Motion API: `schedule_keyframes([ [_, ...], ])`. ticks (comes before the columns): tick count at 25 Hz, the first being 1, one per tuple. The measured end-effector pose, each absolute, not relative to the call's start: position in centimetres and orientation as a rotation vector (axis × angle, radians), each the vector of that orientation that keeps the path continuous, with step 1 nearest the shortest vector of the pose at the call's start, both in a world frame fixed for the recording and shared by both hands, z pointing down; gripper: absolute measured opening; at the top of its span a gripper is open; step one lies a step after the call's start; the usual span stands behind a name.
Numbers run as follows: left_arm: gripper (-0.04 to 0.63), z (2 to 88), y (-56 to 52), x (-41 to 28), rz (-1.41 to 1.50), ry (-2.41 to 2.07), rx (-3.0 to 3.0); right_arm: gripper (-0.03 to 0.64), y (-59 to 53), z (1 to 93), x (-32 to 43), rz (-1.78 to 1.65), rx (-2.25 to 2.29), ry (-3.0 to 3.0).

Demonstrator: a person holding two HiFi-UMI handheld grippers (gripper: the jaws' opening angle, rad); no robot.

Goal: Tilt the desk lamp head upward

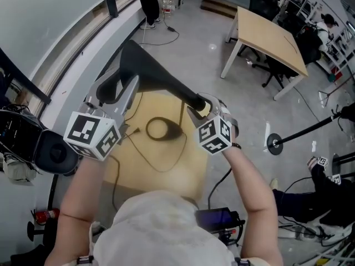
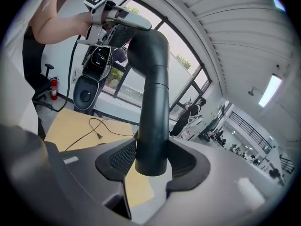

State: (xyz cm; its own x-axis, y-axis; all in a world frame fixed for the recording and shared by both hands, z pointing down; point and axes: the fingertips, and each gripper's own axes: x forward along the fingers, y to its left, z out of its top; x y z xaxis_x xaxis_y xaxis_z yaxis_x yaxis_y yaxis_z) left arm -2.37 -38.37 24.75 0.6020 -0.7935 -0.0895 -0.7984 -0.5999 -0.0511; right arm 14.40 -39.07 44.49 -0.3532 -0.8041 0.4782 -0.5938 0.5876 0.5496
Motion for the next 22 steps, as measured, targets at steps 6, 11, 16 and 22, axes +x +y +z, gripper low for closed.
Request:
schedule_keyframes([
  [6, 0.147, 23.8, -38.1, -1.5, 0.095, 1.343, -2.723, 0.218, -39.1, 44.7, 14.1, -0.303, 1.132, -2.142],
  [11, 0.14, 23.1, -37.7, -0.8, 0.073, 1.347, -2.737, 0.218, -39.0, 44.6, 14.0, -0.291, 1.155, -2.173],
  [16, 0.14, 22.4, -37.3, 0.0, 0.073, 1.341, -2.735, 0.216, -39.0, 44.6, 13.9, -0.259, 1.162, -2.211],
  [22, 0.14, 21.9, -37.1, 1.0, 0.076, 1.341, -2.731, 0.215, -39.1, 44.8, 14.0, -0.218, 1.157, -2.248],
])
